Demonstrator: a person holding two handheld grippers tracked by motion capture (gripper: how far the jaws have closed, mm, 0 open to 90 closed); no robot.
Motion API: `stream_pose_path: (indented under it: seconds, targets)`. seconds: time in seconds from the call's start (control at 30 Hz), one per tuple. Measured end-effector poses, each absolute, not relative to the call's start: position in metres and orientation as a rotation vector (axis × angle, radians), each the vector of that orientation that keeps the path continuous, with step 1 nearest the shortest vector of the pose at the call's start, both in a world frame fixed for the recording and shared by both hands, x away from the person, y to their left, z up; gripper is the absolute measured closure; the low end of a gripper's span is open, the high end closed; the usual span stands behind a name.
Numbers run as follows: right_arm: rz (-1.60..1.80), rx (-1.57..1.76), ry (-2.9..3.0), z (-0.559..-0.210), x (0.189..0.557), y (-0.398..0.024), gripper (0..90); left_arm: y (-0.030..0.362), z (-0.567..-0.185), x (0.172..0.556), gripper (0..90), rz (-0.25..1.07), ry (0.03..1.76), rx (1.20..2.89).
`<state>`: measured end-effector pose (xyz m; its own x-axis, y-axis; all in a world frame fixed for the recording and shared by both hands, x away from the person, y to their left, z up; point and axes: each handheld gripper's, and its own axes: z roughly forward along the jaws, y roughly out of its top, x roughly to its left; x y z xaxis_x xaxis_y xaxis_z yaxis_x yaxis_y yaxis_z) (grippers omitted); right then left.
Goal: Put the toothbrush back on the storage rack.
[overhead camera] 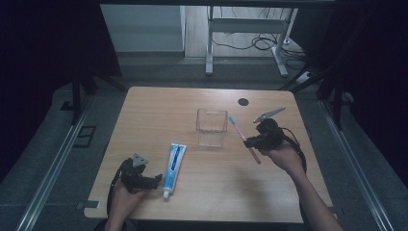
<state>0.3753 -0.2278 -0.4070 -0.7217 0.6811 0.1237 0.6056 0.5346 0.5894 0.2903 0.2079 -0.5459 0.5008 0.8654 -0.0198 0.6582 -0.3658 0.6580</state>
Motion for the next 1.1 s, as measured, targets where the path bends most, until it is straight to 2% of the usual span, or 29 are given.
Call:
stream_pose_path:
  seconds: [1.1]
  targets:
    - [1.134, 1.113, 2.502, -0.39, 0.415, -0.183, 78.8, 0.208, -0.546, 0.29, 0.0, 0.441, 1.247, 2.136]
